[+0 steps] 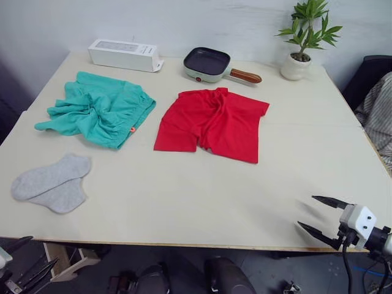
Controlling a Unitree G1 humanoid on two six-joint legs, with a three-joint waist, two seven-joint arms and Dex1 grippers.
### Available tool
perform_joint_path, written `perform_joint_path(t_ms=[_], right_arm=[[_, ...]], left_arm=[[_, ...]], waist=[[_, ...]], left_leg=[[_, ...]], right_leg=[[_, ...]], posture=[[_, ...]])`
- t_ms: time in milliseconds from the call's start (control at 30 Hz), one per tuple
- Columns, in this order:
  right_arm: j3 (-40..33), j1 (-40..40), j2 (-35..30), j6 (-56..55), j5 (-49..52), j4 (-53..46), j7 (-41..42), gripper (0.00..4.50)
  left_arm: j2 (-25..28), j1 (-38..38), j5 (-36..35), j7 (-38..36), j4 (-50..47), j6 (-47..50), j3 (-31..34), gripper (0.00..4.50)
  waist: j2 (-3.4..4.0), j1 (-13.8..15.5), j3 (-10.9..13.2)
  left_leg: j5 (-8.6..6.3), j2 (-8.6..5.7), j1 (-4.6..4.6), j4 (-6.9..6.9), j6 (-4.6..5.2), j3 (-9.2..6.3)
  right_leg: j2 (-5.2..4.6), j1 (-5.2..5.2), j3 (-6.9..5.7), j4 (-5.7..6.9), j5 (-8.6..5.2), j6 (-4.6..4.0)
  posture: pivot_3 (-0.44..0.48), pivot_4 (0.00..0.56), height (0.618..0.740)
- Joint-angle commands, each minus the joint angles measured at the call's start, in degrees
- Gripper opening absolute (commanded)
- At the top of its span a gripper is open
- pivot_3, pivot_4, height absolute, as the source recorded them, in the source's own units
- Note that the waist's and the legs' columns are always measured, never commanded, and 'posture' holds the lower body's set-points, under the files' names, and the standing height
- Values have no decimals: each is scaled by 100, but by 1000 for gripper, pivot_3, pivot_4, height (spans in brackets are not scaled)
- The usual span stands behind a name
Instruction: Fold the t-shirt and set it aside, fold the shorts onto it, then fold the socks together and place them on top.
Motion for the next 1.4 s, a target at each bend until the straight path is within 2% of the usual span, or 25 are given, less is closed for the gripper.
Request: perform_joint_path(t_ms=[33, 133, 200, 333, 433, 500, 533, 667, 800, 967, 1167, 1400], right_arm=[[-3, -157, 103, 2, 126, -203, -118, 4481], [94, -270, 184, 237, 184, -466, -224, 4481], [199, -518, 238, 563, 182, -768, -427, 4481], [511, -1212, 170, 1154, -50, -990, -695, 4481], [874, -1837, 174, 1421, -338, -932, -786, 4481], [1179, -2408, 242, 1585, -564, -724, -850, 4481], [1353, -2731, 290, 1572, -719, -545, -854, 4481], [1888, -3785, 562, 1903, -1110, 302, -886, 4481], [2313, -4672, 726, 1770, -1623, 1370, -927, 4481], [2534, -5448, 911, 1547, -1982, 2475, -1021, 4481], [2613, -5846, 1044, 1419, -2257, 3091, -1187, 4481], [2494, -6003, 1071, 1508, -2350, 3274, -1575, 4481]], left_arm=[[136, 19, -201, -96, -79, 30, 220, 4500], [249, -72, -565, -150, -475, 568, 157, 4500], [502, -348, -1010, -72, -1083, 1329, -50, 4500], [916, -1496, -1234, 547, -1909, 2447, -843, 4500], [1128, -2584, -727, 760, -1918, 2604, -1782, 4500], [1129, -3517, -185, 1013, -1637, 2592, -2537, 4500], [1107, -4012, 121, 1083, -1420, 2536, -2934, 4500], [816, -5622, 920, 1167, -381, 2239, -4015, 4500], [516, -6853, 1493, 952, 824, 1887, -4755, 4500], [5, -8296, 2410, 1080, 3059, 1220, -5522, 4500], [-716, -9588, 3277, 1735, 5587, 269, -6068, 4500], [-1340, -10253, 3846, 2513, 6997, -236, -6328, 4500]], waist=[[0, -11, 0], [5, -24, 1], [8, -4, 3], [35, 55, 2], [47, 103, -2], [61, 124, 6], [66, 125, 10], [70, 153, 12], [78, 166, 19], [90, 148, 41], [89, 165, 41], [92, 193, 38]], left_leg=[[0, 0, 0, 0, 0, 0], [0, 1, 0, -3, 0, 2], [0, 1, -1, -4, -1, 1], [16, -7, -1, 0, -4, -1], [23, -12, 3, 0, 0, 1], [38, -8, 1, 2, -28, 7], [42, -9, 1, 5, -25, 14], [65, -10, -2, 8, -15, 46], [78, -8, -27, 41, -21, 86], [75, -7, -30, 96, -14, 110], [75, -10, -20, 111, -13, 144], [76, -14, -16, 122, -9, 113]], right_leg=[[0, 0, 0, 0, 0, 0], [1, -2, -2, 3, 0, 1], [1, -4, -6, 6, 0, 1], [-6, -2, -13, 17, 7, 11], [-3, 0, -11, 19, 11, 18], [7, -6, -8, 21, 35, 63], [16, -8, -3, 23, 60, 110], [40, -40, 11, 48, 66, 121], [51, -110, 15, 123, 55, 133], [46, -124, 30, 179, 39, 145], [42, -117, 27, 198, 36, 150], [32, -109, 26, 209, 37, 152]], posture=[[0, 150, 740], [0, 150, 740], [0, 150, 740], [0, 150, 740], [0, 150, 740], [0, 150, 740], [0, 150, 740], [0, 150, 740], [0, 150, 740], [0, 150, 740], [0, 150, 740], [0, 150, 740]])
